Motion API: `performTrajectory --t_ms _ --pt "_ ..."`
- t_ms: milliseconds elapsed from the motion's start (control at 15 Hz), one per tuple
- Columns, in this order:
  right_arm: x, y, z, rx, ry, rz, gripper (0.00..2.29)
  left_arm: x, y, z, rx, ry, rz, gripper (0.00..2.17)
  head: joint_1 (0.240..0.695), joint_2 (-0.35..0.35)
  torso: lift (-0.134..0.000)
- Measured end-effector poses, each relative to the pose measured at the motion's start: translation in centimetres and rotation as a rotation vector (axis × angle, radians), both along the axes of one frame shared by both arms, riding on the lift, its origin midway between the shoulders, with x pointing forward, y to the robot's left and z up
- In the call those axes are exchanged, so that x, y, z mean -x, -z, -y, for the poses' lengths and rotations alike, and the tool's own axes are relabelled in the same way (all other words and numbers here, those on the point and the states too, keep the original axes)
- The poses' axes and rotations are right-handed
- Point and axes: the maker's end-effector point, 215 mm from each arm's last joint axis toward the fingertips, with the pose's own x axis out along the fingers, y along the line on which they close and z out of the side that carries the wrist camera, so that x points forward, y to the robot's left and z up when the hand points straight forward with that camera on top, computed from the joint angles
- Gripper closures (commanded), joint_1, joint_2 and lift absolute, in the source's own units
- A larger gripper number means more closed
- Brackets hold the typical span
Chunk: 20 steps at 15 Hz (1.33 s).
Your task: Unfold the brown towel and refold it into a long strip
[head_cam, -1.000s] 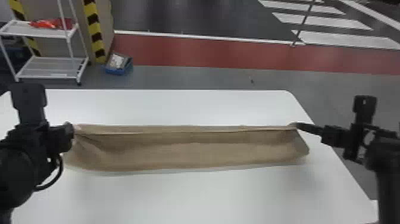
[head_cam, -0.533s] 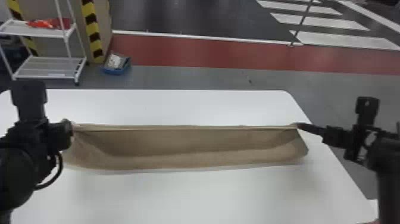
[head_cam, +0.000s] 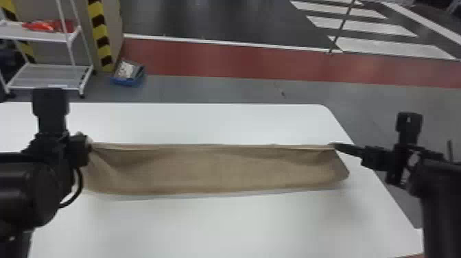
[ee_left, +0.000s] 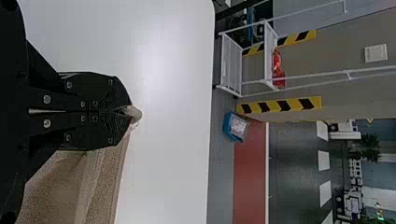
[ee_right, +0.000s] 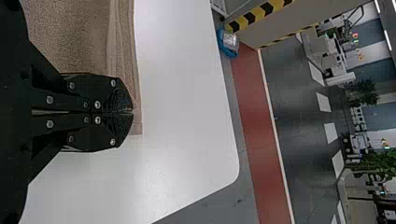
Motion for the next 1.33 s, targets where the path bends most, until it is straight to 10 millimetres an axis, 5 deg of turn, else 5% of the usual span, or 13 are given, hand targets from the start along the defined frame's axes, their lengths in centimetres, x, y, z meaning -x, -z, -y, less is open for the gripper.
performTrajectory --t_ms 133,200,267,600,867,1067,1333 --pt "-0.3 0.2 0.0 0.016 0.004 -0.001 0.24 -0.3 0.7 -0.3 -0.025 -0.01 -0.009 0.82 0.695 -0.192 -0.123" --pt "-0.4 0.4 -0.1 0.022 0.006 -0.003 0.03 -0.4 1.0 -0.5 -0.043 -0.015 -0.014 0.23 0.695 -0.19 -0.123" --pt "-0.6 0.5 -0.3 0.031 0.005 -0.004 0.03 -0.4 1.5 -0.8 -0.069 -0.02 -0.023 0.01 0.695 -0.184 -0.123" --pt "-1.0 0.7 -0.9 0.048 -0.004 0.021 0.05 -0.6 2.5 -2.4 -0.179 -0.05 -0.025 0.02 0.695 -0.162 -0.123" --pt "0.2 -0.1 -0.8 -0.021 -0.006 0.084 0.15 -0.9 -0.6 -4.4 -0.209 -0.108 0.176 0.02 0.695 -0.149 -0.123" --pt "1.0 -0.2 -0.2 -0.074 -0.013 0.111 0.17 -1.1 -2.6 -5.8 -0.13 -0.103 0.304 0.02 0.695 -0.14 -0.123" --pt "1.4 -0.2 1.0 -0.067 -0.028 0.165 0.19 -2.3 -0.5 -5.3 0.124 0.135 0.319 0.02 0.695 -0.153 -0.123"
